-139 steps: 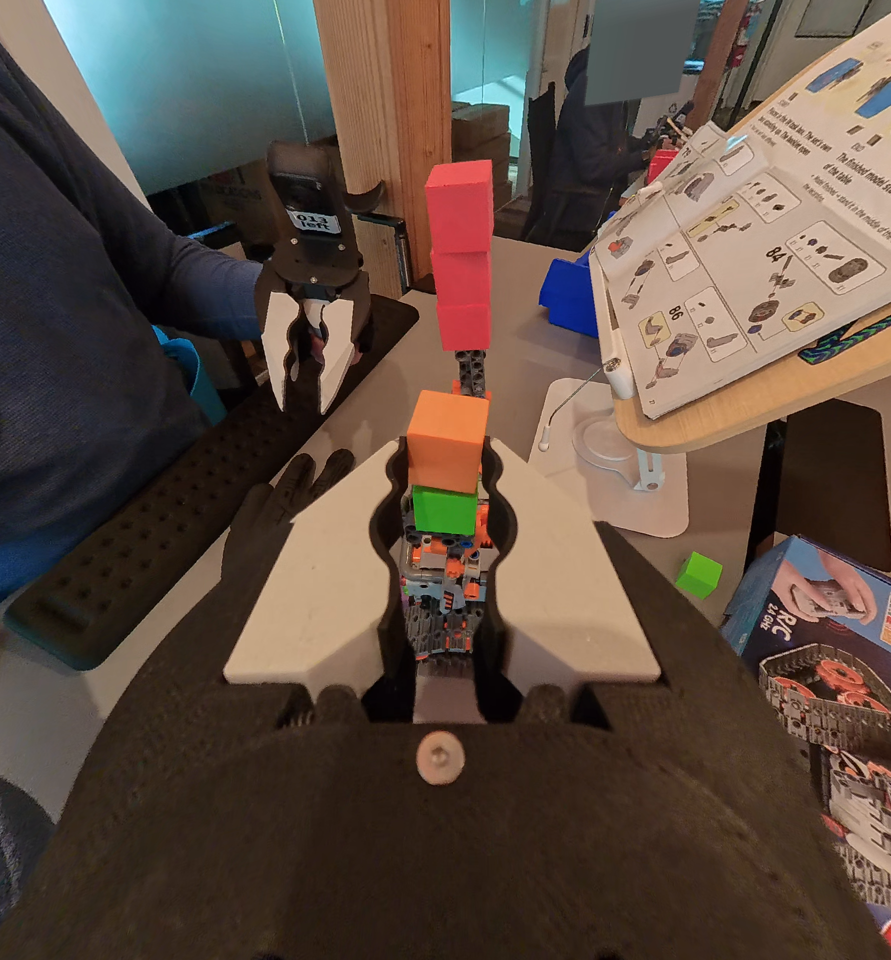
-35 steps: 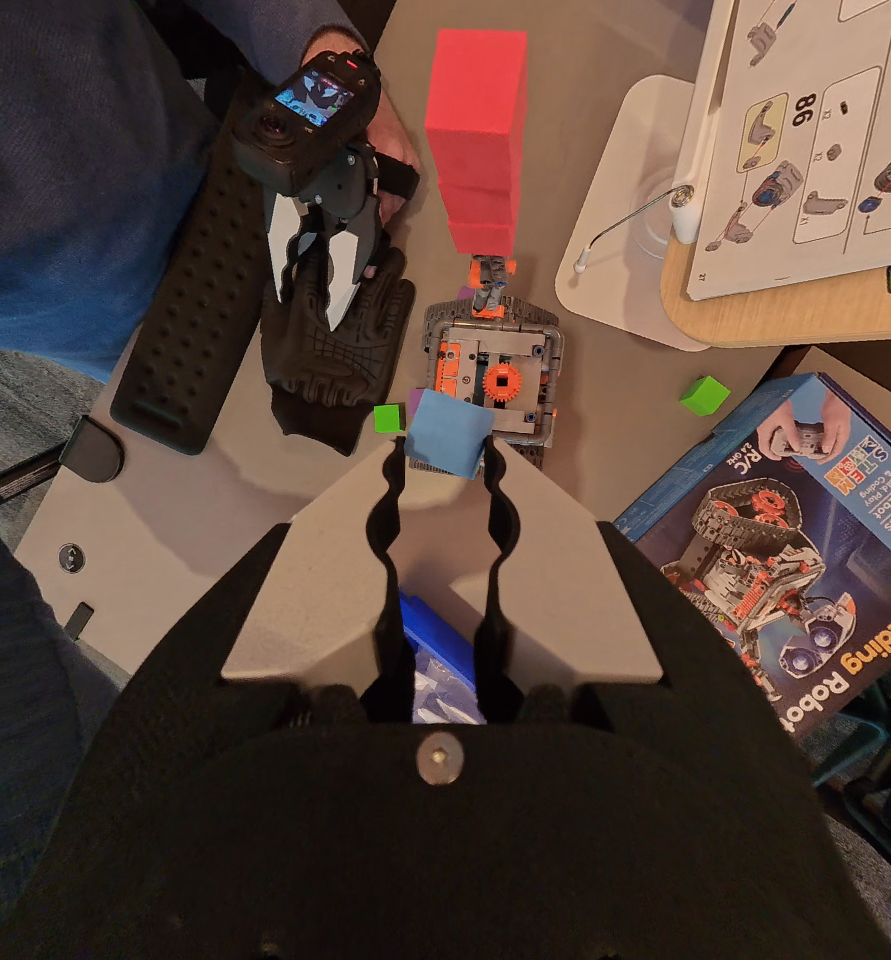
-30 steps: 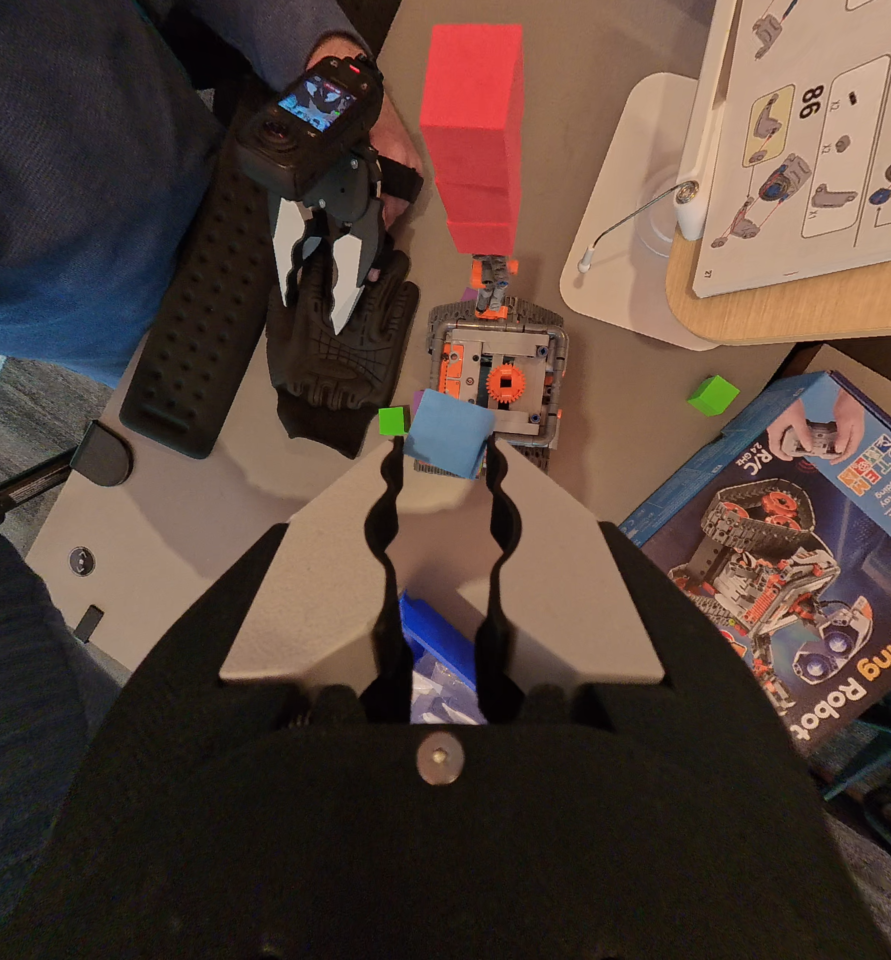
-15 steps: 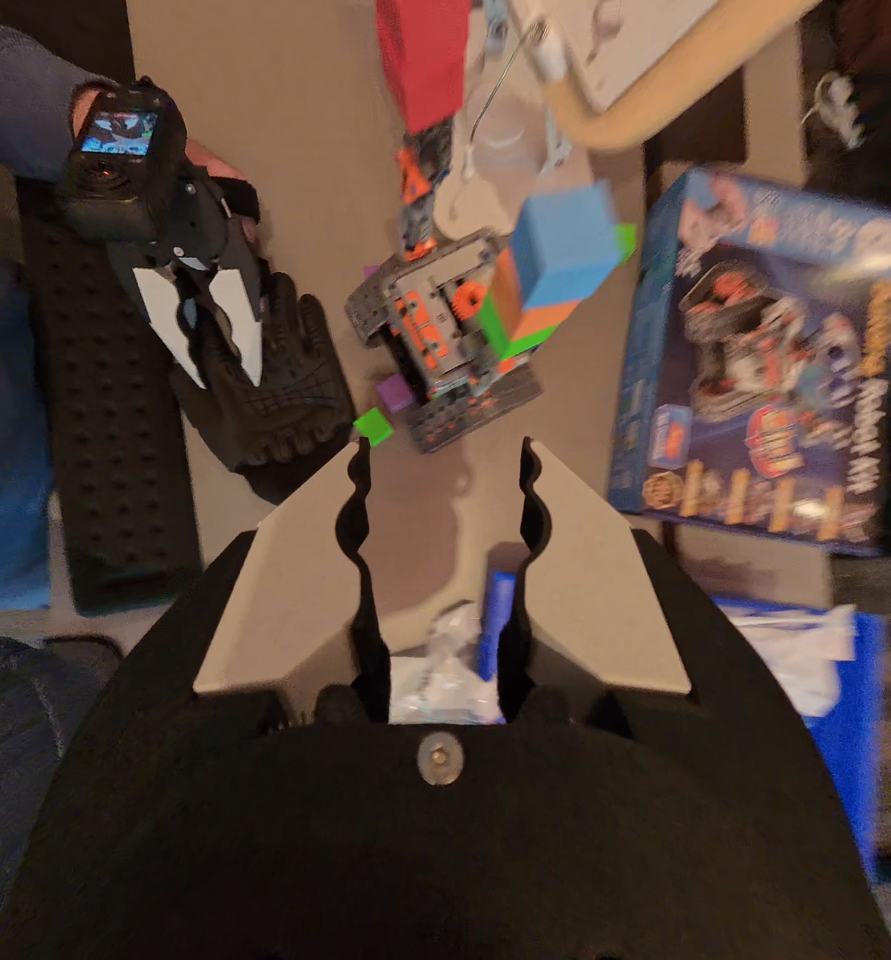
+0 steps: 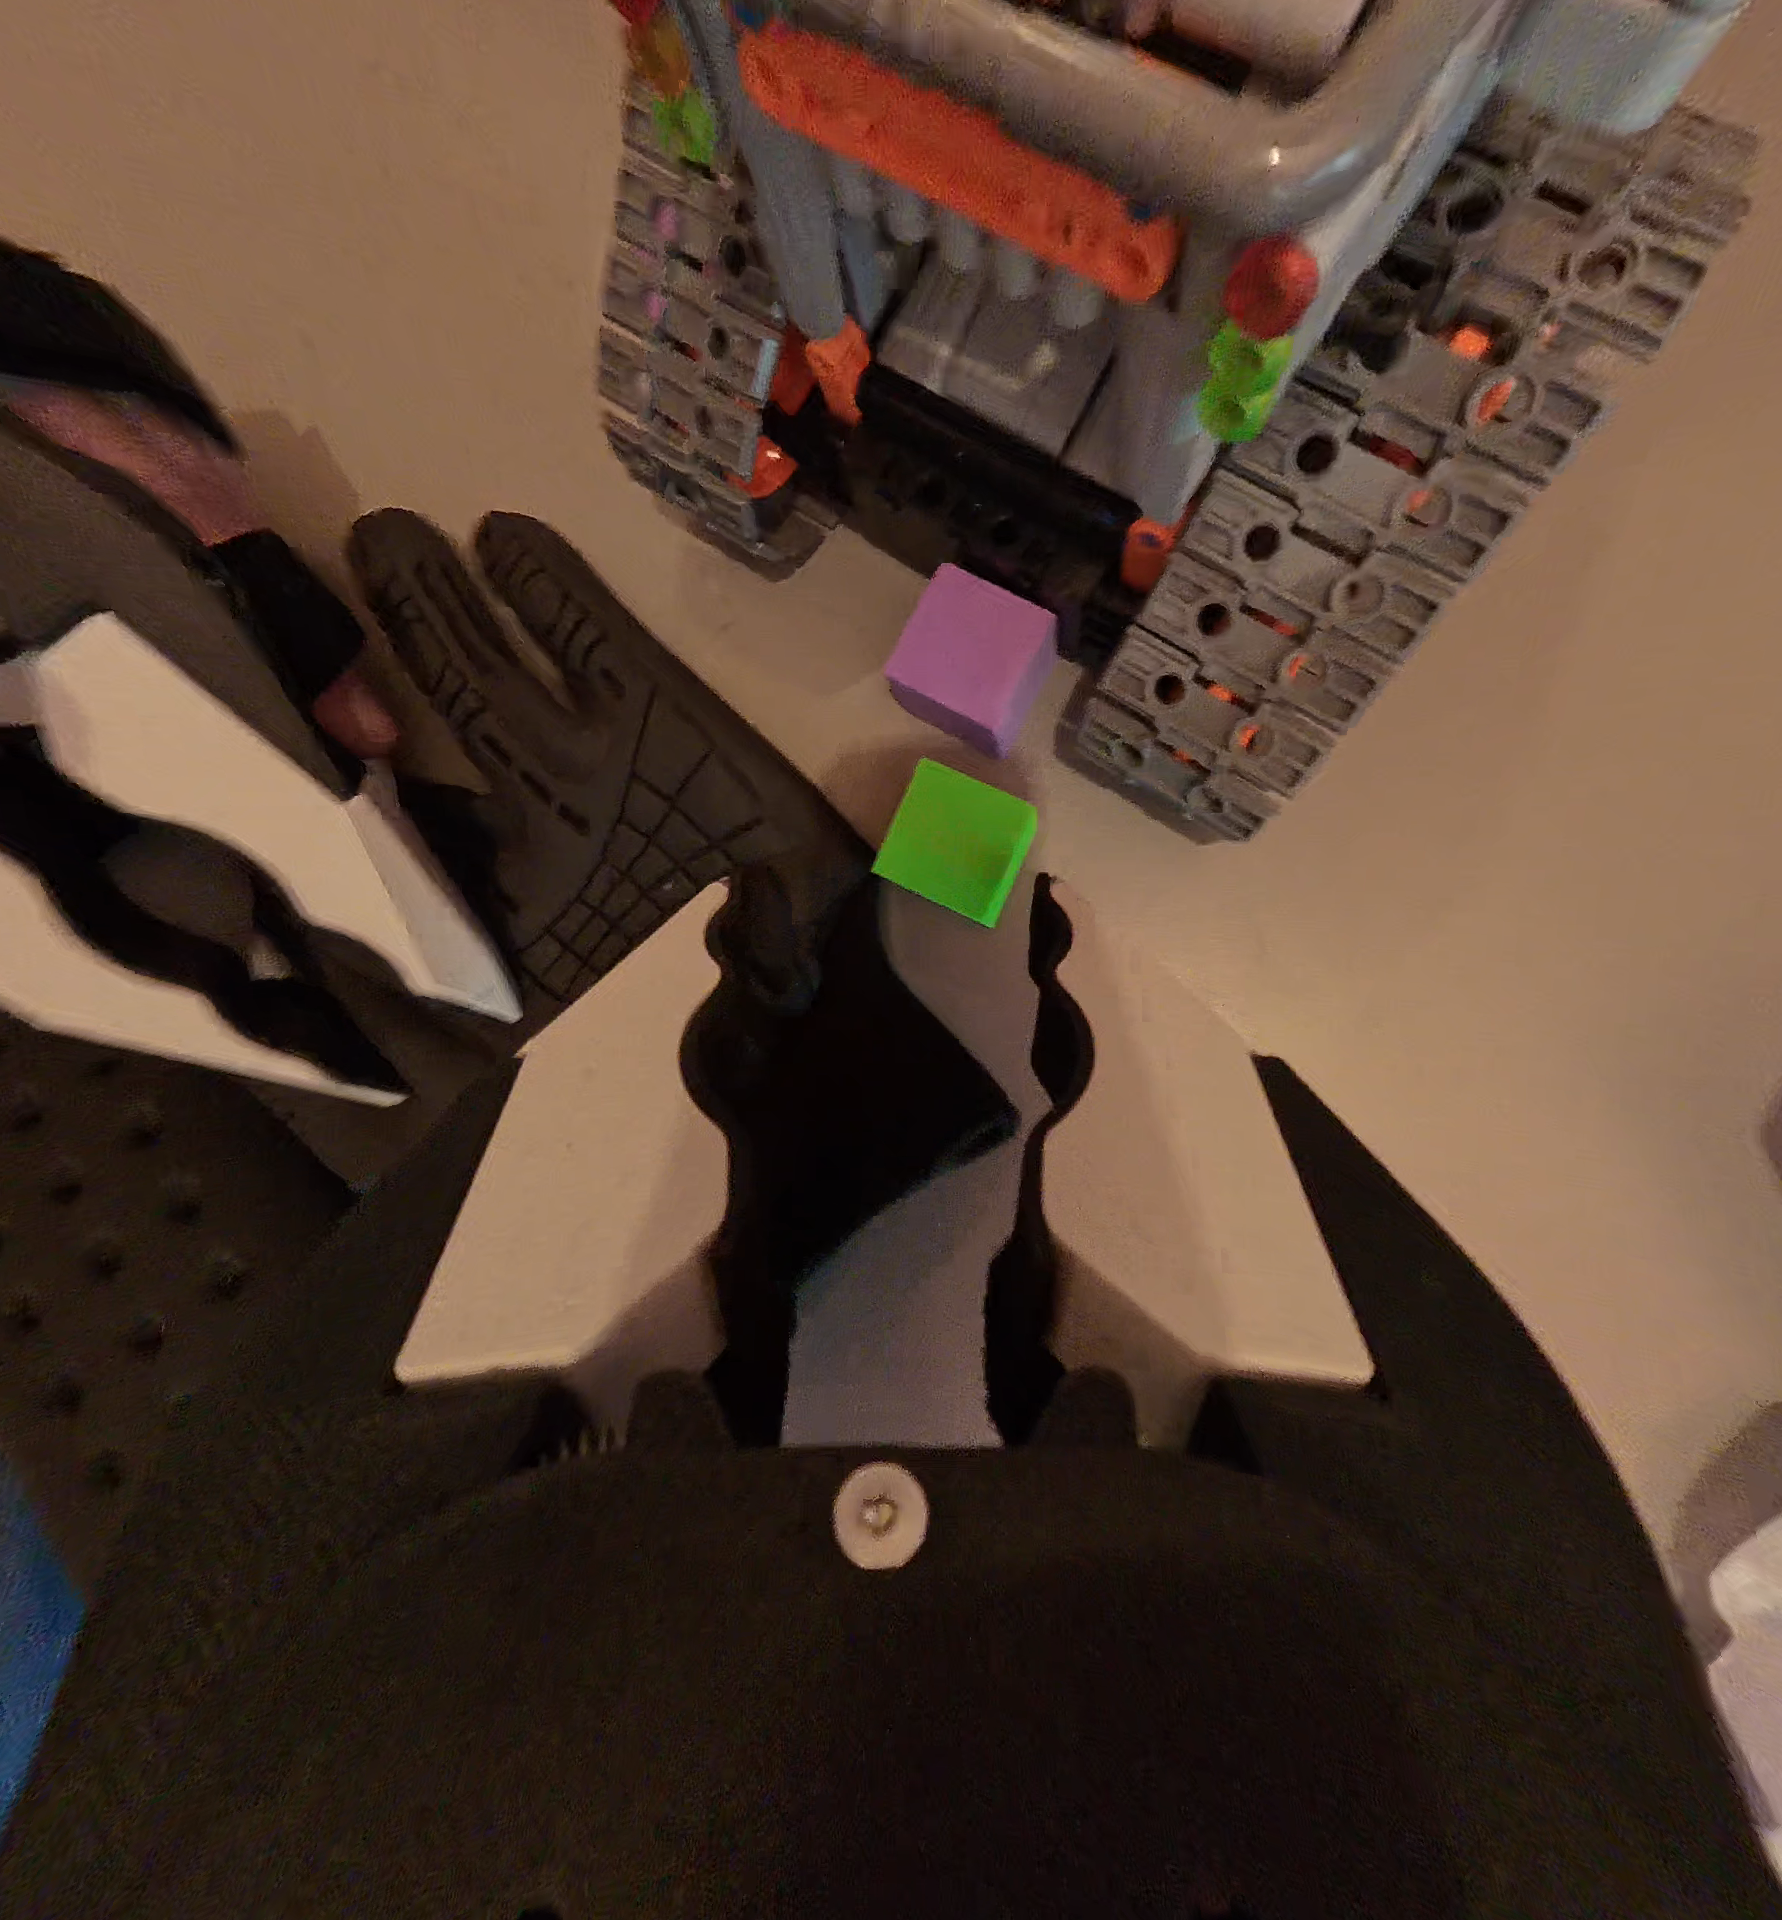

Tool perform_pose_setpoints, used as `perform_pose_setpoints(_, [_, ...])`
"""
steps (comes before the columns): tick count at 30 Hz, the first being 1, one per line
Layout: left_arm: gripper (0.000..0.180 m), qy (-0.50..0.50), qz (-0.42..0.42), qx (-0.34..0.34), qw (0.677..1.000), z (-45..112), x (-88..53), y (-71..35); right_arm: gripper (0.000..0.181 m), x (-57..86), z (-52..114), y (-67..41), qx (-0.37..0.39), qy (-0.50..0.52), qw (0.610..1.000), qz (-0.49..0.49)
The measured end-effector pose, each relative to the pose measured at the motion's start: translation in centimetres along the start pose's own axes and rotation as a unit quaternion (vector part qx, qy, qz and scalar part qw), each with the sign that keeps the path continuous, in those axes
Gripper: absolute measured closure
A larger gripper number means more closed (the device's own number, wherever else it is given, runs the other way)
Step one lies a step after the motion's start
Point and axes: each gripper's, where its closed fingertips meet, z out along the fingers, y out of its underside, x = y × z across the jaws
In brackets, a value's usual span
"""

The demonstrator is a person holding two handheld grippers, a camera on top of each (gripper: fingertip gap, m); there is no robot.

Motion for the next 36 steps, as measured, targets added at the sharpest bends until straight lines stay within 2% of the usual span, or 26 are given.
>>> perform_pose_setpoints(2, [0.154,0.005,-0.008,0.013,1.0,0.0,0.0,0.0,0.136,0.7,0.9,0.3,0.001,0.039,0.999,0.013])
perform_pose_setpoints(7, [0.153,0.002,-0.004,0.024,1.0,-0.1,-0.1,0.0,0.155,0.8,2.3,0.1,0.016,0.063,0.998,0.008])
perform_pose_setpoints(13, [0.153,0.001,-0.003,0.035,0.999,-0.2,-0.1,0.0,0.155,0.2,-1.3,-1.0,0.044,0.031,0.998,-0.024])
perform_pose_setpoints(19, [0.153,0.006,-0.004,0.045,0.999,-0.3,-0.2,-0.1,0.155,-2.4,-11.4,-6.0,0.115,-0.043,0.978,-0.169])
perform_pose_setpoints(21, [0.153,0.005,-0.002,0.045,0.999,-0.3,-0.2,-0.1,0.156,-2.1,-15.1,-8.5,0.119,-0.034,0.97,-0.209])
perform_pose_setpoints(27, [0.154,0.006,0.001,0.049,0.999,-0.4,-0.2,-0.1,0.155,-1.1,-21.7,-16.3,0.068,-0.03,0.94,-0.334])
perform_pose_setpoints(36, [0.153,0.01,0.004,0.053,0.999,-0.4,-0.2,-0.1,0.155,1.1,-20.6,-20.4,-0.031,-0.11,0.913,-0.391])
